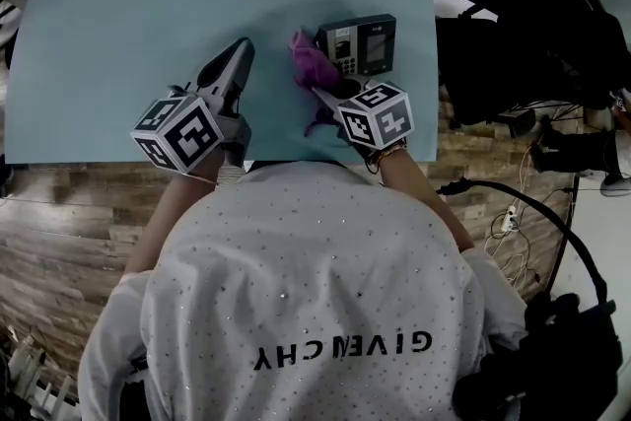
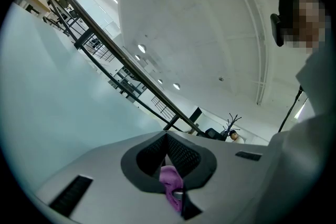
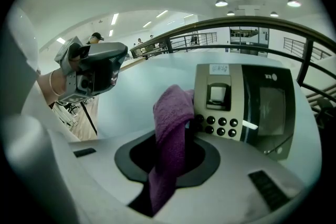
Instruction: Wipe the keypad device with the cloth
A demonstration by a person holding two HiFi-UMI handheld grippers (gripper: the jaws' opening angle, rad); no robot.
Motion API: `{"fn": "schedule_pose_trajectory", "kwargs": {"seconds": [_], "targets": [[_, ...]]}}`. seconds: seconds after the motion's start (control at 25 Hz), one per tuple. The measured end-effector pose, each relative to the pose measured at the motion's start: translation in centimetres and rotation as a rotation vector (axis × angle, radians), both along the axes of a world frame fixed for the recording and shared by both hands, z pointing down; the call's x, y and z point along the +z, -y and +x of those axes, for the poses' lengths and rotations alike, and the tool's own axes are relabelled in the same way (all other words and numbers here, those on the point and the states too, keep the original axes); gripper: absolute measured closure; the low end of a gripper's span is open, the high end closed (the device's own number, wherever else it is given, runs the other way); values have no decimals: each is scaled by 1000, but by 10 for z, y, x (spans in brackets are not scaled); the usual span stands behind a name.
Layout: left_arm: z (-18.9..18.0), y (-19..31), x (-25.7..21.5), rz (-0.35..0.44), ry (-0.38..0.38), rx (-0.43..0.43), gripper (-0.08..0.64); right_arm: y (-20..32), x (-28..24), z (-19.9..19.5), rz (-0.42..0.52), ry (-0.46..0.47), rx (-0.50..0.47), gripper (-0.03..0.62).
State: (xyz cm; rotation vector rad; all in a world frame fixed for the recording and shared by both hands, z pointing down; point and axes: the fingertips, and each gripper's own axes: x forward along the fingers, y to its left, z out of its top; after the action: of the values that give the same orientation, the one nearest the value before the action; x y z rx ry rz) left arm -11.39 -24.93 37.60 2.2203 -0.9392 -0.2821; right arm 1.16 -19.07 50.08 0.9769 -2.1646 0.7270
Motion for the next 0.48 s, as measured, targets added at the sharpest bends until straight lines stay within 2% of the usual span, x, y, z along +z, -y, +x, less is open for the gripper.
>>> {"fn": "schedule_pose_trajectory", "kwargs": {"seconds": [0.32, 0.48], "targets": [[-3, 0, -3, 10, 6, -4, 560, -9, 10, -1, -33, 48, 34, 525], [1, -7, -3, -2, -4, 26, 560, -13, -1, -8, -25, 83, -25, 531]]}}
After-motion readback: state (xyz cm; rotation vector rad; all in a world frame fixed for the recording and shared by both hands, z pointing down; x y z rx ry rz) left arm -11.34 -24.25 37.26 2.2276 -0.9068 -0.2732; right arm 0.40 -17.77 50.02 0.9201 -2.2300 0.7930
